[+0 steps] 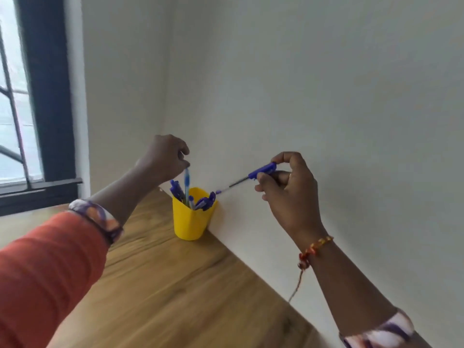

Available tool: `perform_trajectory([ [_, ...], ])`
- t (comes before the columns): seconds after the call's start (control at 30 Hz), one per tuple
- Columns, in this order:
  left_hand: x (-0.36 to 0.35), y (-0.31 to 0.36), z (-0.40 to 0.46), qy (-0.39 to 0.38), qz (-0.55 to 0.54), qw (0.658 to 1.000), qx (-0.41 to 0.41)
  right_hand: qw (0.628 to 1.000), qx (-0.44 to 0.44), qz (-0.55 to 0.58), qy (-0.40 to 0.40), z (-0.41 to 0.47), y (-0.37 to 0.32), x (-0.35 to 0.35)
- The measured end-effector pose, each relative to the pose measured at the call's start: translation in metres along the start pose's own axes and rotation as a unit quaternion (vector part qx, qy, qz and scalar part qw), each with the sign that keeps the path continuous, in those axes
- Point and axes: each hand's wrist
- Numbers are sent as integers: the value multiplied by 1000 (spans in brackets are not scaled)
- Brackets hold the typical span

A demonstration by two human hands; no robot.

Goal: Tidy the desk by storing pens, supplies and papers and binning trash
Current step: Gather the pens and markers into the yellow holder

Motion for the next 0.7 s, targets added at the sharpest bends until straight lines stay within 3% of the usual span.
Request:
perform_trajectory([
  [0.2,8,-28,-13,0,27,1000,5,995,-1,-60,-81,50,27,-77],
  [0.37,31,-34,-34,-24,44,999,-13,988,9,-103,-111,38,22,-78],
  [0.6,68,-16,-98,-195,139,966,-93,981,51,-118,-143,-13,-28,-41],
  [0.7,88,-13,-140,-218,161,957,-106,976,77,-126,-159,-51,-69,-24],
])
Point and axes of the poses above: each hand's wrist, its own z-axis towards the middle knuckle, its own x-axis out of the back of the hand, y = z × x, and after that the axes turned 11 degrees about x, right-handed
